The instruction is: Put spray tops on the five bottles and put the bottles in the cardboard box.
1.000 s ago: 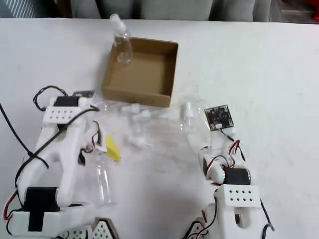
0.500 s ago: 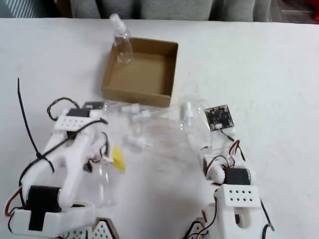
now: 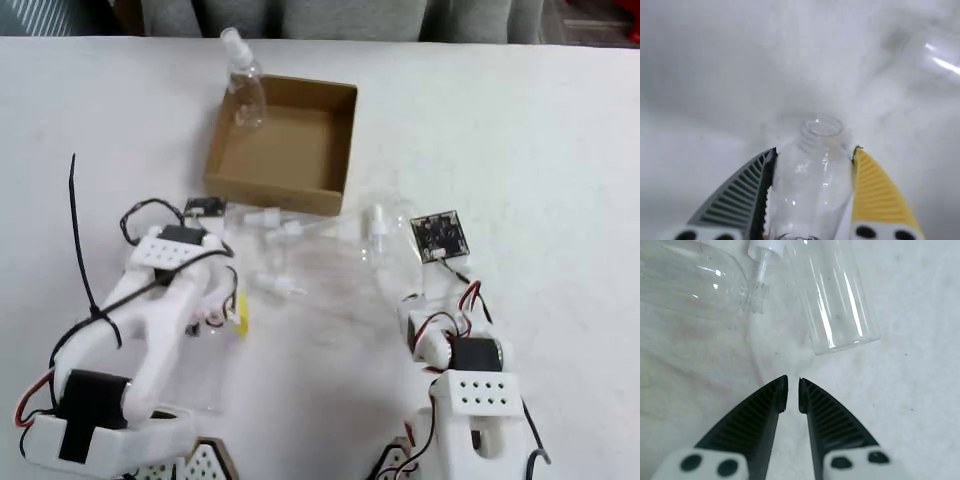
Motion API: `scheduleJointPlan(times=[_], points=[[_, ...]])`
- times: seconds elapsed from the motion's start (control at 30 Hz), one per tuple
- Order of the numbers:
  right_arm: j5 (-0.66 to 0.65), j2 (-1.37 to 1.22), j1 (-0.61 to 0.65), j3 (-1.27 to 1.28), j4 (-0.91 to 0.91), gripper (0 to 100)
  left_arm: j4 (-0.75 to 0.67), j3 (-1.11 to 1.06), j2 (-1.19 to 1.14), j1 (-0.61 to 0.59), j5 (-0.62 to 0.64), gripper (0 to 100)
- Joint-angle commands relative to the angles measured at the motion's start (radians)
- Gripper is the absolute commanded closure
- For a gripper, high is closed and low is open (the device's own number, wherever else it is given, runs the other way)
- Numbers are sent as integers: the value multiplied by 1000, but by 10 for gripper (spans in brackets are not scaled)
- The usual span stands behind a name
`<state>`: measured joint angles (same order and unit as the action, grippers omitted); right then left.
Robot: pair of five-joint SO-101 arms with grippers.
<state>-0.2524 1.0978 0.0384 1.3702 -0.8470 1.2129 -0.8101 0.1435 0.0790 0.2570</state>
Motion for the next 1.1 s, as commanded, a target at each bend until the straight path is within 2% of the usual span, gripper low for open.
scheduleJointPlan(times=[0.0,0.23,0.33,0.57,0.73,1.07], points=[[-9,12,-7,-6,13,981,-23,86,10,5,11,937],[-9,12,-5,-6,15,981,-29,180,5,-97,12,932],[-9,12,-4,-6,15,981,-51,186,4,-107,3,922],[-9,12,-4,-6,15,981,-137,124,5,-108,11,695],[-9,12,-4,-6,15,981,-132,123,10,-111,9,669],[-9,12,-4,-6,15,981,91,279,8,-105,3,669]])
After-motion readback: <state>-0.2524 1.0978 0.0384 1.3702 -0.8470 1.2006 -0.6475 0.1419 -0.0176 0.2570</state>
